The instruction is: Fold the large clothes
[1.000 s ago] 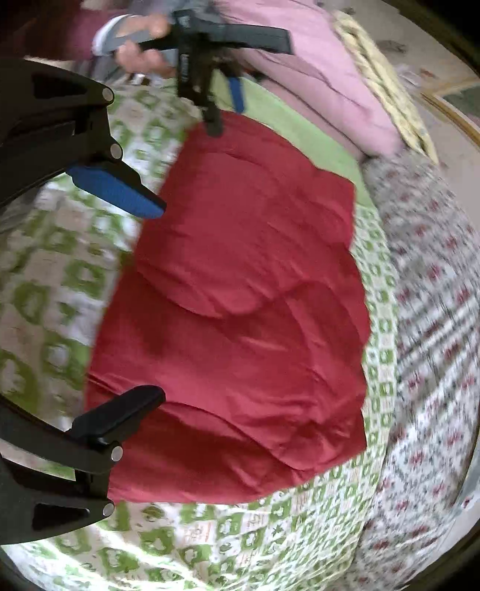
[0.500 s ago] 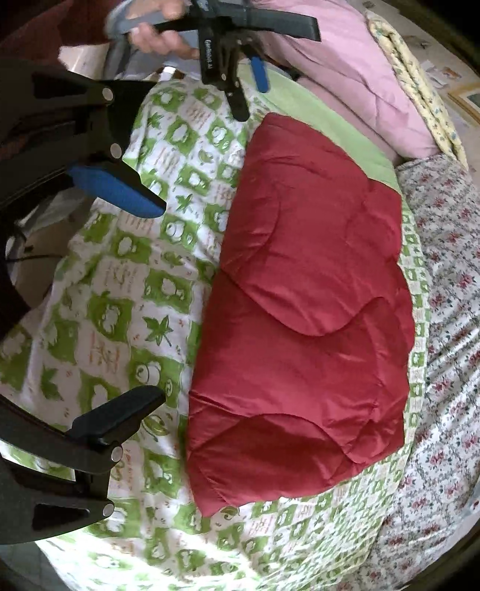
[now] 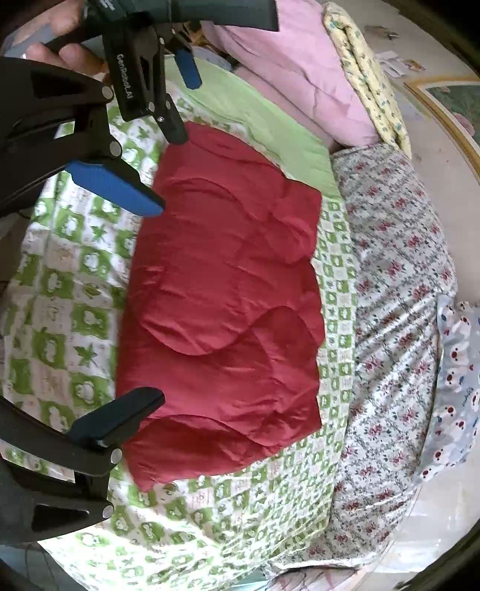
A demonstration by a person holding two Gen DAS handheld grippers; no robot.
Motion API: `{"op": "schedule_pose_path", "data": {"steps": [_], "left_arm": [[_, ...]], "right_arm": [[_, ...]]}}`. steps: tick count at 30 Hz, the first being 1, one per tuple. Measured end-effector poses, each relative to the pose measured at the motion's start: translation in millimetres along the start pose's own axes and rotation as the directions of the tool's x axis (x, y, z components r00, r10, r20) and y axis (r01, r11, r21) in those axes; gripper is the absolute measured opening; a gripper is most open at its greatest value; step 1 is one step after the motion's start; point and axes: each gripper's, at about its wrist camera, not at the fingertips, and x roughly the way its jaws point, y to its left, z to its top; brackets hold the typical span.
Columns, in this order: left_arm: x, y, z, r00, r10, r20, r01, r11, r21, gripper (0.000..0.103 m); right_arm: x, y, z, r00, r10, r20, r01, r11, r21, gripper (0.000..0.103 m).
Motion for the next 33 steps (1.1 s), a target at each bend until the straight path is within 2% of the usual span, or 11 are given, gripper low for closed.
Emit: {"op": "schedule_pose_path", "data": {"steps": [8, 18, 33], "left_arm": [[20, 4, 2, 1.000, 0.013, -0.028, -0.014, 0.999, -0.031, 0.103], [34, 3, 3, 0.998, 0.014, -0.060, -0.016, 0.999, -0.028, 0.103], [40, -1, 7, 0.998, 0.010, -0.061, -0.011, 1.000, -0.011, 0.103]], "right_arm": [[22, -8, 6, 1.000, -0.025, -0.018, 0.026, 0.999, 0.045, 0.095], [39, -11, 2, 0.998, -0.042, -0.049, 0.044, 0.998, 0.043, 0.095], [47, -17, 7, 0.997, -0.055, -0.051, 0.057, 0.997, 0.046, 0.095]]}}
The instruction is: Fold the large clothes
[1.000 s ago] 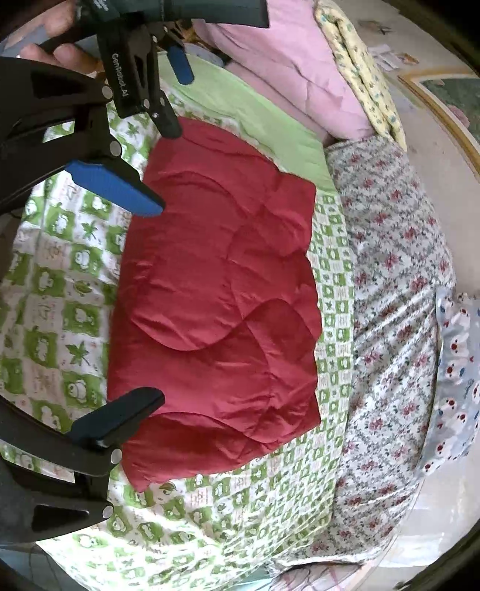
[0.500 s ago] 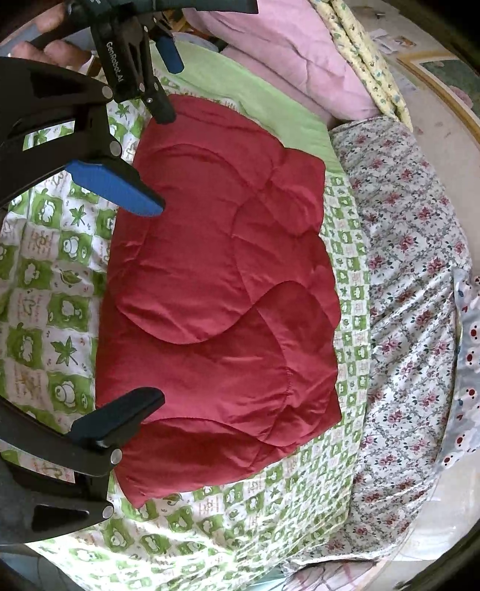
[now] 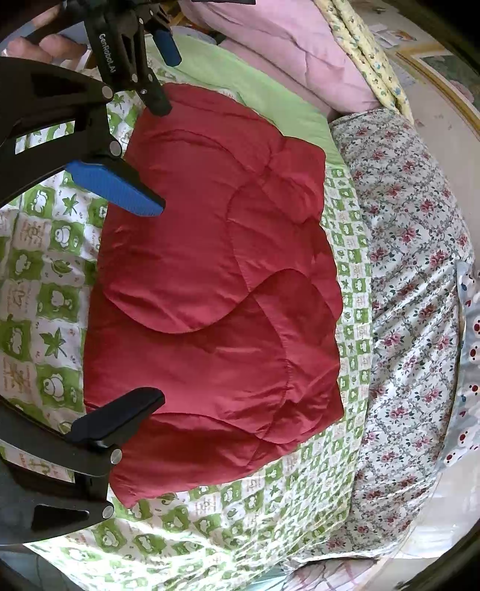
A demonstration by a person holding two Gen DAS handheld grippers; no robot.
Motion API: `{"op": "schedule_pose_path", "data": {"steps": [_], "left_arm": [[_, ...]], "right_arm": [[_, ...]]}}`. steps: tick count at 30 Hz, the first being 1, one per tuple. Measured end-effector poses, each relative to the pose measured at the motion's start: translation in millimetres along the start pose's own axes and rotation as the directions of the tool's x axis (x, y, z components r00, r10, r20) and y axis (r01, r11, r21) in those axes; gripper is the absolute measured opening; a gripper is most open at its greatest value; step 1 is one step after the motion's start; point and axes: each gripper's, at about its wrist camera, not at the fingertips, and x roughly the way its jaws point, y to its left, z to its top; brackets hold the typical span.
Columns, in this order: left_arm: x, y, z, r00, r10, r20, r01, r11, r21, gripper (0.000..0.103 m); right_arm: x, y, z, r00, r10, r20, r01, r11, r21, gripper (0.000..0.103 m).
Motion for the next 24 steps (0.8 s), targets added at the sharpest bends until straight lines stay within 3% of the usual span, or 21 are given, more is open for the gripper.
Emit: {"op": "schedule_pose_path", "data": {"steps": [24], "left_arm": [[-2.0, -2.1, 5.4, 1.000, 0.006, 0.011, -0.006, 1.000, 0.003, 0.103]], "right_arm": [[4.6, -4.1, 6.3, 1.000, 0.015, -0.014, -0.015, 1.000, 0.003, 0.095]]}}
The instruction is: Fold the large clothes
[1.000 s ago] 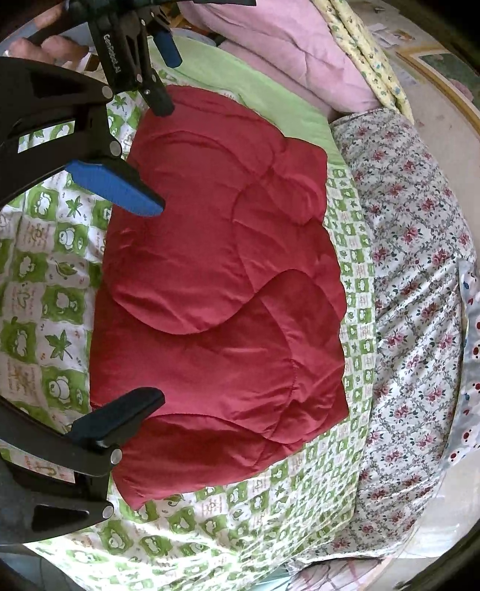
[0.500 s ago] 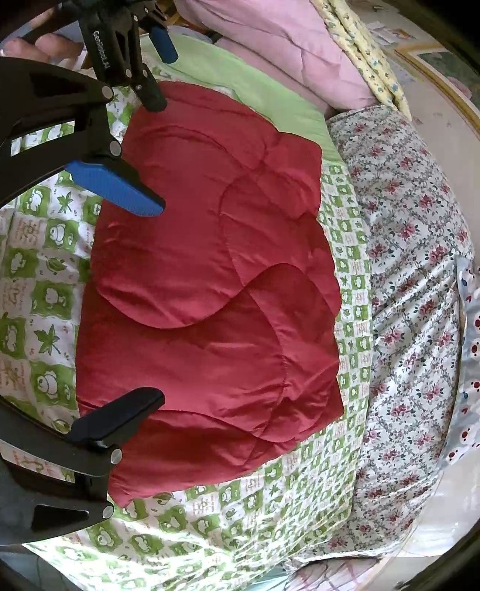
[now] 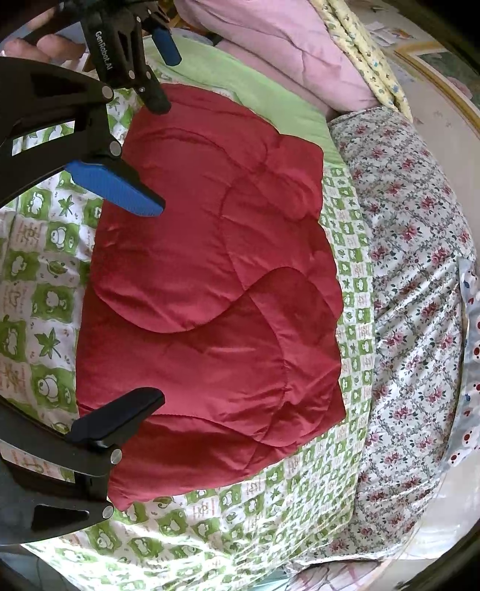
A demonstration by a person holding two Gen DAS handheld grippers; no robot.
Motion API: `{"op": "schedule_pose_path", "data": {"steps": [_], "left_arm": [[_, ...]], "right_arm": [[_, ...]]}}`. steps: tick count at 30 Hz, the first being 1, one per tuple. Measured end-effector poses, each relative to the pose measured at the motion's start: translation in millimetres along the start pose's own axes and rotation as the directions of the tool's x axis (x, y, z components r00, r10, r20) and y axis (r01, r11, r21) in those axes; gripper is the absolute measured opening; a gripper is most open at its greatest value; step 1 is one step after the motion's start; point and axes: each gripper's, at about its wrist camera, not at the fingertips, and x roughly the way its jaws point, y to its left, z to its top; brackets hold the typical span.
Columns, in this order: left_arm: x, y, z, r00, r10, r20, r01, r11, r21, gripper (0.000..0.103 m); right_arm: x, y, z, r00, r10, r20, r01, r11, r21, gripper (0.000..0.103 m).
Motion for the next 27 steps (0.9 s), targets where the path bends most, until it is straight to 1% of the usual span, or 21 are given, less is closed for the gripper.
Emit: {"op": "schedule_pose_path", "data": {"steps": [16, 27], "left_arm": [[0.1, 2.0, 0.5, 1.000, -0.018, 0.005, 0.018, 1.000, 0.007, 0.103], [2.0, 3.7, -0.1, 1.000, -0.017, 0.003, 0.017, 1.000, 0.010, 0.103]], "right_arm": [[-0.8, 0.8, -0.9, 1.000, 0.007, -0.003, -0.007, 1.000, -0.001, 0.095], [0.0, 0.4, -1.5, 1.000, 0.008, -0.004, -0.008, 1.000, -0.001, 0.095]]}}
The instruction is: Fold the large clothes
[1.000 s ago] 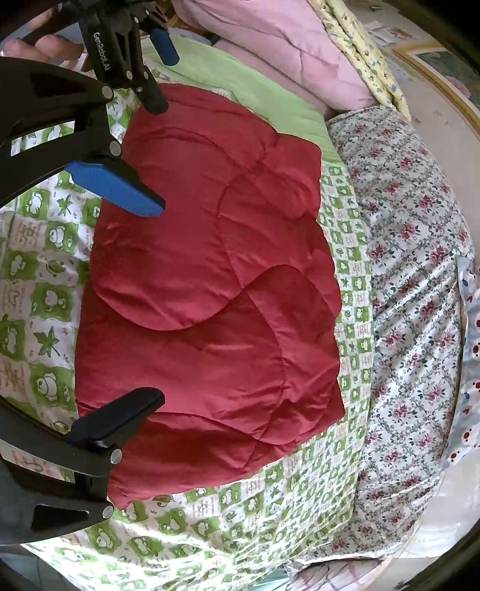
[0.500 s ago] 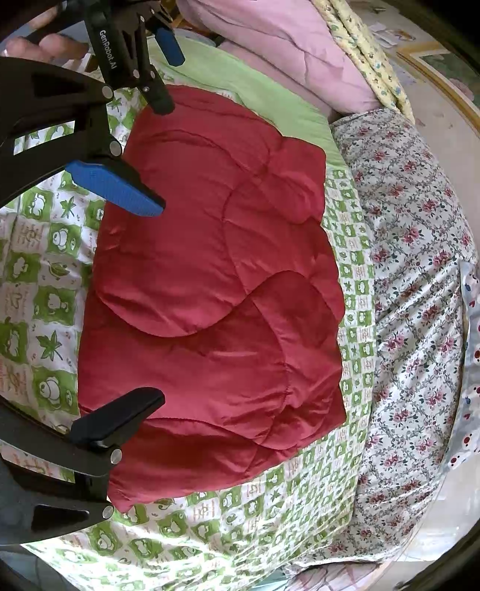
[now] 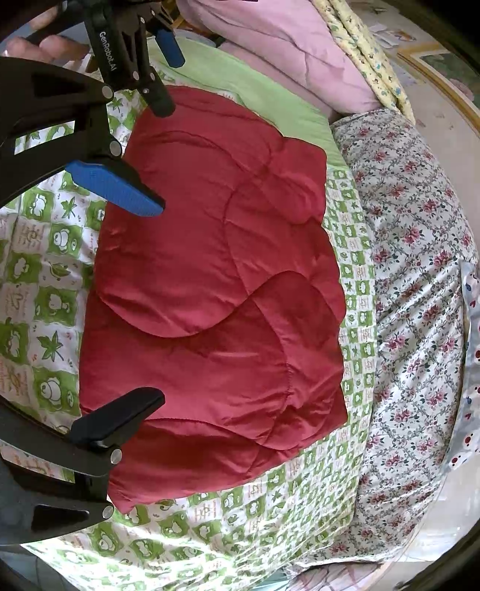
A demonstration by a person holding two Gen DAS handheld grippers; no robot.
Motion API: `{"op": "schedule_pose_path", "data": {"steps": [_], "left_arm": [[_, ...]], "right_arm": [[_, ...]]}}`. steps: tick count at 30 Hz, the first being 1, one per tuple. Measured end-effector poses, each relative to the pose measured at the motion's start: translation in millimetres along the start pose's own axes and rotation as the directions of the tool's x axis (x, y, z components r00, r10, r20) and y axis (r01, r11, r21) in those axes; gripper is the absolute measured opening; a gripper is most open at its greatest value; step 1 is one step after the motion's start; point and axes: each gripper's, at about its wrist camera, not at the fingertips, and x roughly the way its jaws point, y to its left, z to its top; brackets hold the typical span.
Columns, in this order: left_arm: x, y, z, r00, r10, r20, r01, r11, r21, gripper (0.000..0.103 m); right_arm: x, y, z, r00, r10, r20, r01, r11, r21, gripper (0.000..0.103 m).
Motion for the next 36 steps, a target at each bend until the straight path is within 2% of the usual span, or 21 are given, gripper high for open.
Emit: {"op": "schedule_pose_path", "data": {"steps": [36], "left_arm": [[-1.2, 3.6, 1.8, 1.000, 0.020, 0.011, -0.020, 1.000, -0.004, 0.103]], "right_arm": [[-2.0, 1.7, -0.4, 1.000, 0.004, 0.000, -0.004, 1.000, 0.004, 0.095]]}}
